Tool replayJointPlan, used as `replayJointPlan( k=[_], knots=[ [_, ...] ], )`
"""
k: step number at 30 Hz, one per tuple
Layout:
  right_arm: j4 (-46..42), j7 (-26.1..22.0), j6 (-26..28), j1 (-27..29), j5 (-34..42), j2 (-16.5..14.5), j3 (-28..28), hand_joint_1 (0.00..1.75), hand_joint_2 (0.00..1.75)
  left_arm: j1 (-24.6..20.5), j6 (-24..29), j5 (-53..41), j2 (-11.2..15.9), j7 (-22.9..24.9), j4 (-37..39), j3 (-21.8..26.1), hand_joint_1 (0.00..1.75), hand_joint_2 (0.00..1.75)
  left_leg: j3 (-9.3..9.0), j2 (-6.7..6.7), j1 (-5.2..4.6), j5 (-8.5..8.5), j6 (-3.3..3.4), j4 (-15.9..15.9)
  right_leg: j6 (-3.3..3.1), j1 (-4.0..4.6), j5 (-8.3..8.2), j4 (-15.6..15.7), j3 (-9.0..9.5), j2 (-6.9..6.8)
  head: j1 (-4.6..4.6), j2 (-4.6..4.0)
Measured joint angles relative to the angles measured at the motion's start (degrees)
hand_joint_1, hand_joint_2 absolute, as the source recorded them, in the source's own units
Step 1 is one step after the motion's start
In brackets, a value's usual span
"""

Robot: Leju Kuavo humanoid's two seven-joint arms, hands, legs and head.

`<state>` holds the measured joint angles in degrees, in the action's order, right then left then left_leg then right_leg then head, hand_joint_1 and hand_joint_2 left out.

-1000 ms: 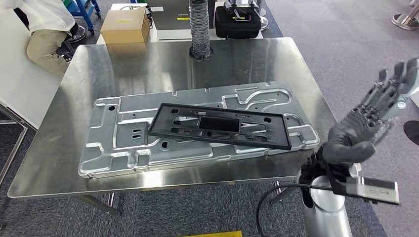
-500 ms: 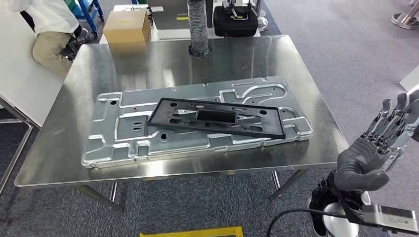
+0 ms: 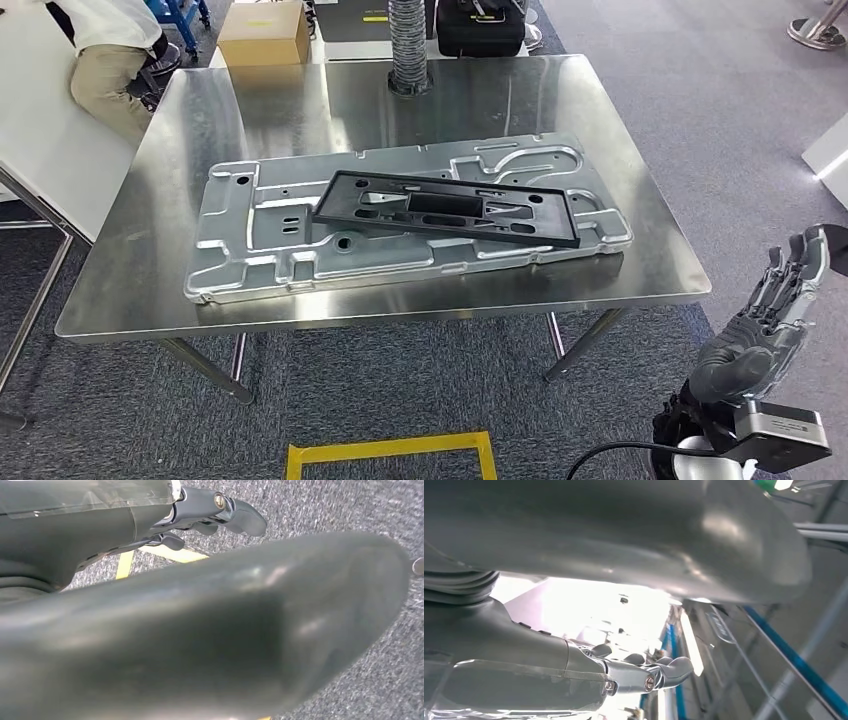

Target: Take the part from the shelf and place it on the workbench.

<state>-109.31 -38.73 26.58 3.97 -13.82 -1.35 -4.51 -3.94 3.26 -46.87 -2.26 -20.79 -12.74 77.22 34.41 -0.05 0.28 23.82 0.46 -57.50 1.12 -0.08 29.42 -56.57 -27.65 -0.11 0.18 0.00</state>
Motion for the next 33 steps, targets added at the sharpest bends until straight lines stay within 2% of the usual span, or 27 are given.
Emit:
replayJointPlan(
  k=[2, 3, 4, 5, 7, 8, 9, 10, 11, 12, 14, 15, 16, 18, 19, 20, 22, 23, 24, 25, 26, 27, 28, 29, 30, 31, 33],
  knots=[
    [2.1, 0.7, -0.8, 1.5, -0.5, -0.3, -1.6, 0.00, 0.00, 0.2, -0.1, -0.1, -0.3, -0.4, 0.0, 0.0, 0.00, 0.00, 0.00, -0.02, 0.04, -0.70, -0.75, 0.3, -0.72, 0.18, -0.51, 0.8, -0.03, -0.01, 0.15, -0.01],
    [3.4, 1.0, -1.2, 2.0, -0.9, -0.6, -2.5, 0.00, 0.00, 0.4, -0.1, -0.2, -0.4, -0.5, 0.0, 0.1, 0.00, 0.00, 0.20, -0.03, 0.10, -0.43, -1.07, 0.1, -1.11, 0.09, -0.99, 1.2, -0.19, -0.09, 0.21, -0.01],
    [4.8, 1.2, -1.8, 2.5, -1.2, -1.0, -3.3, 0.00, 0.00, 0.5, -0.3, -0.4, -0.5, -0.6, 0.0, 0.1, 0.00, 0.00, 0.62, -0.05, 0.12, 0.76, -1.30, -0.9, -1.54, -0.05, -1.62, 1.5, -0.51, -0.17, 0.12, -0.02],
    [6.4, 1.2, -2.3, 3.0, -1.6, -1.5, -4.2, 0.00, 0.00, 0.6, -0.4, -0.6, -0.6, -0.6, 0.0, 0.1, 0.00, 0.00, 1.34, -0.07, 0.16, 2.87, -1.50, -2.9, -1.87, -0.20, -2.29, 1.8, -0.96, -0.27, 0.03, -0.01],
    [10.3, 0.9, -3.0, 3.9, -3.0, -2.5, -6.2, 0.00, 0.00, 0.7, -0.6, -0.9, -0.8, -0.8, -0.1, 0.1, 0.00, 0.00, 3.36, -0.08, 0.35, 8.48, -1.83, -9.9, -2.21, -0.15, -3.41, 1.8, -2.30, -0.43, -0.11, -0.01],
    [12.5, 0.7, -3.1, 4.3, -4.0, -3.1, -7.3, 0.00, 0.00, 0.7, -0.6, -1.0, -0.8, -0.9, -0.1, 0.2, 0.00, 0.00, 4.06, -0.07, 0.39, 10.20, -2.03, -13.3, -2.19, -0.11, -3.92, 1.7, -3.11, -0.49, -0.13, 0.00],
    [15.1, 0.4, -3.2, 4.5, -4.9, -3.7, -8.4, 0.00, 0.00, 0.8, -0.7, -1.1, -0.8, -1.0, -0.1, 0.2, 0.00, 0.00, 4.05, -0.06, 0.41, 10.61, -2.18, -15.5, -2.14, -0.10, -4.41, 1.4, -3.96, -0.53, -0.12, 0.00],
    [17.8, 0.1, -3.3, 4.6, -5.7, -4.3, -9.5, 0.00, 0.00, 0.8, -0.7, -1.3, -0.9, -1.2, -0.2, 0.2, 0.00, 0.00, 3.11, -0.06, 0.42, 9.74, -2.26, -15.7, -2.04, -0.11, -4.83, 1.1, -4.80, -0.55, -0.14, 0.00],
    [20.5, -0.1, -3.2, 4.6, -6.3, -4.8, -10.7, 0.00, 0.00, 0.8, -0.8, -1.4, -0.9, -1.4, -0.2, 0.2, 0.00, 0.00, 1.14, -0.05, 0.44, 8.12, -2.27, -13.7, -1.89, -0.13, -5.20, 0.8, -5.63, -0.55, -0.15, 0.00],
    [23.4, -0.4, -3.0, 4.4, -7.1, -5.3, -11.8, 0.00, 0.00, 0.8, -0.9, -1.6, -0.9, -1.5, -0.2, 0.2, 0.00, 0.00, -1.73, -0.06, 0.46, 6.72, -2.20, -10.1, -1.71, -0.15, -5.51, 0.3, -6.37, -0.56, -0.17, 0.00],
    [29.4, -0.8, -1.9, 3.9, -9.3, -5.9, -14.1, 0.00, 0.00, 0.7, -1.0, -1.9, -0.9, -1.5, -0.2, 0.2, 0.00, 0.00, -7.06, -0.13, 0.30, 6.28, -1.78, -2.3, -1.16, -0.03, -6.04, -0.6, -7.44, -0.55, -0.18, -0.01],
    [32.5, -0.8, -1.2, 3.4, -10.4, -6.1, -15.2, 0.00, 0.00, 0.6, -1.0, -2.1, -0.9, -1.5, -0.2, 0.3, 0.00, 0.00, -8.38, -0.17, 0.19, 6.77, -1.47, 0.0, -0.83, 0.00, -6.34, -0.9, -7.70, -0.56, -0.20, -0.01],
    [35.8, -0.9, -0.4, 2.9, -11.4, -6.1, -16.3, 0.00, 0.00, 0.6, -1.0, -2.2, -0.9, -1.5, -0.2, 0.3, 0.00, 0.00, -8.68, -0.20, 0.04, 7.08, -1.08, 0.9, -0.47, 0.02, -6.71, -0.9, -7.83, -0.56, -0.23, -0.01],
    [42.7, -0.9, 1.3, 1.7, -13.1, -6.1, -18.4, 0.00, 0.00, 0.8, -1.1, -2.4, -1.0, -1.4, -0.2, 0.3, 0.00, 0.00, -8.02, -0.03, 0.06, 6.32, -0.20, 1.1, 0.21, -0.12, -7.12, -1.0, -8.01, -0.47, -0.34, 0.00],
    [47.0, -1.0, 2.3, 0.8, -13.8, -5.8, -19.6, 0.00, 0.00, 0.8, -1.1, -2.5, -1.1, -1.4, -0.2, 0.3, 0.00, 0.00, -7.60, 0.14, 0.13, 5.72, 0.28, 1.3, 0.51, -0.20, -6.19, -1.6, -8.31, -0.36, -0.30, 0.00],
    [51.5, -1.0, 3.3, -0.1, -14.4, -5.4, -20.7, 0.00, 0.00, 0.7, -1.2, -2.7, -1.1, -1.4, -0.2, 0.3, 0.00, 0.00, -7.00, 0.30, 0.22, 5.04, 0.70, 1.4, 0.79, -0.33, -4.14, -3.2, -8.88, -0.26, -0.18, -0.01],
    [60.3, -0.9, 5.5, -1.5, -15.3, -4.6, -22.8, 0.00, 0.00, 0.6, -1.4, -2.9, -1.1, -1.4, -0.2, 0.3, 0.00, 0.00, -5.36, 0.42, 0.21, 3.73, 1.21, 1.4, 1.27, -0.58, 1.84, -9.6, -10.62, -0.16, 0.07, -0.01],
    [64.2, -0.7, 6.5, -2.0, -15.8, -4.1, -23.6, 0.00, 0.00, 0.6, -1.4, -2.9, -1.1, -1.4, -0.2, 0.3, 0.00, 0.00, -4.45, 0.42, 0.15, 3.09, 1.27, 1.3, 1.44, -0.67, 4.01, -13.3, -11.39, -0.15, 0.14, -0.01],
    [67.9, -0.2, 7.6, -2.4, -16.4, -3.6, -24.3, 0.00, 0.00, 0.7, -1.5, -3.0, -1.1, -1.4, -0.2, 0.3, 0.00, 0.00, -3.55, 0.43, 0.11, 2.47, 1.22, 1.2, 1.55, -0.71, 4.76, -16.1, -11.62, -0.15, 0.12, 0.00],
    [71.9, 0.3, 8.5, -2.9, -17.2, -3.0, -24.8, 0.00, 0.00, 0.7, -1.5, -3.0, -1.2, -1.4, -0.2, 0.3, 0.00, 0.00, -2.67, 0.46, 0.09, 1.90, 1.13, 1.0, 1.57, -0.71, 4.18, -17.2, -11.06, -0.15, 0.13, 0.00],
    [75.4, 1.2, 9.1, -3.2, -18.0, -2.5, -25.2, 0.00, 0.00, 0.7, -1.6, -3.0, -1.2, -1.5, -0.2, 0.3, 0.00, 0.00, -1.81, 0.47, 0.09, 1.39, 1.01, 0.8, 1.48, -0.72, 2.66, -16.1, -9.45, -0.14, 0.13, 0.00],
    [78.4, 2.7, 9.4, -3.4, -19.0, -2.1, -25.4, 0.00, 0.00, 0.7, -1.6, -3.1, -1.2, -1.5, -0.2, 0.3, 0.00, 0.00, -1.04, 0.47, 0.09, 0.92, 0.87, 0.6, 1.28, -0.70, 1.08, -13.1, -6.83, -0.14, 0.13, 0.00],
    [81.1, 5.1, 9.3, -3.6, -20.3, -1.7, -25.6, 0.00, 0.00, 0.7, -1.7, -3.3, -1.2, -1.6, -0.2, 0.3, 0.00, 0.00, -0.41, 0.46, 0.03, 0.50, 0.66, 0.4, 0.94, -0.60, 0.41, -8.6, -3.50, -0.14, 0.14, 0.00],
    [83.5, 8.6, 8.6, -3.8, -21.9, -1.4, -25.6, 0.00, 0.00, 0.6, -1.9, -3.6, -1.2, -1.6, -0.2, 0.3, 0.00, 0.00, 0.02, 0.47, -0.03, 0.08, 0.38, 0.2, 0.60, -0.47, 0.45, -4.0, -0.44, -0.13, 0.10, 0.00],
    [85.7, 13.0, 7.3, -4.1, -23.6, -1.2, -25.4, 0.00, 0.00, 0.6, -2.0, -4.0, -1.2, -1.7, -0.2, 0.3, 0.00, 0.00, 0.25, 0.51, -0.07, -0.34, 0.05, 0.2, 0.30, -0.29, 0.91, -0.6, 1.69, -0.14, 0.09, 0.00],
    [87.7, 17.7, 5.5, -4.3, -25.3, -1.0, -25.2, 0.00, 0.00, 0.6, -2.2, -4.3, -1.2, -1.7, -0.2, 0.3, 0.00, 0.00, 0.37, 0.56, -0.07, -0.76, -0.30, 0.2, 0.03, -0.08, 1.45, 1.4, 2.75, -0.14, 0.10, 0.00],
    [90.8, 25.8, 2.1, -4.2, -28.4, -0.7, -24.1, 0.00, 0.00, 0.6, -2.5, -4.9, -1.2, -1.7, -0.2, 0.3, 0.00, 0.00, 0.50, 0.61, 0.04, -1.32, -1.02, 0.2, -0.55, 0.00, 0.95, 1.9, 2.43, -0.27, 0.17, 0.00]
  ],
)
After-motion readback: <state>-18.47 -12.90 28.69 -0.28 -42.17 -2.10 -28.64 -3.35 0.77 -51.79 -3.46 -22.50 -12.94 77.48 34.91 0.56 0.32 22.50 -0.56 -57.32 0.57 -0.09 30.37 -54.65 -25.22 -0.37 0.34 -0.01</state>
